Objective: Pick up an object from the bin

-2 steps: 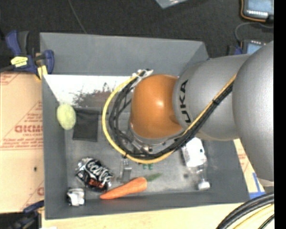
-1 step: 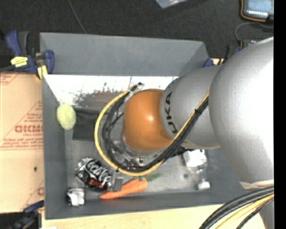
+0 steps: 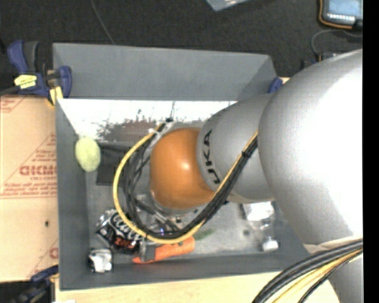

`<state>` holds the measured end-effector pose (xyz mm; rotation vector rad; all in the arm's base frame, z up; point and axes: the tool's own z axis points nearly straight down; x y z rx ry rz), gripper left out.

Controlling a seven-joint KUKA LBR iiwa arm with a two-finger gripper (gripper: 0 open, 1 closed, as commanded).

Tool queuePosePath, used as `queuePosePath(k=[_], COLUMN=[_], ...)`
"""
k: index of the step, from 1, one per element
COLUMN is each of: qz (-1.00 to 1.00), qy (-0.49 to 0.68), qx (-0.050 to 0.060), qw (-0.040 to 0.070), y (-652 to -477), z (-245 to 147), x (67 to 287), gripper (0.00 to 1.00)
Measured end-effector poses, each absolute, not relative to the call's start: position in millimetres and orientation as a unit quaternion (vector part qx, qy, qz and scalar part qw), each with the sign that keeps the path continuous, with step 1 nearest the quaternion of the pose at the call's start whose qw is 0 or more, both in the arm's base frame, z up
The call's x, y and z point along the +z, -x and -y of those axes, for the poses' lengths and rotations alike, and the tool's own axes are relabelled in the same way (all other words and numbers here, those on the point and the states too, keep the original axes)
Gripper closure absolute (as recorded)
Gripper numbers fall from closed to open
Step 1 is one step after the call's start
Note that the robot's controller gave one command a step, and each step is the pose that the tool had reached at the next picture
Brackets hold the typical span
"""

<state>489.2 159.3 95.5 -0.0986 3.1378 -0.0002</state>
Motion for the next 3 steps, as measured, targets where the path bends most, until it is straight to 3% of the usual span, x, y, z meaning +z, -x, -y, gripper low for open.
queuePosePath(k=[1,3], qz=[-0.991,-0.992], qy=[0.13,0.128], qx=[0.001,0.002], qw=[0.004,0.004], y=[-480.8,-480.5], z=[-172.2,-172.7], x=[91.8,91.8], gripper=[1.0,1.0])
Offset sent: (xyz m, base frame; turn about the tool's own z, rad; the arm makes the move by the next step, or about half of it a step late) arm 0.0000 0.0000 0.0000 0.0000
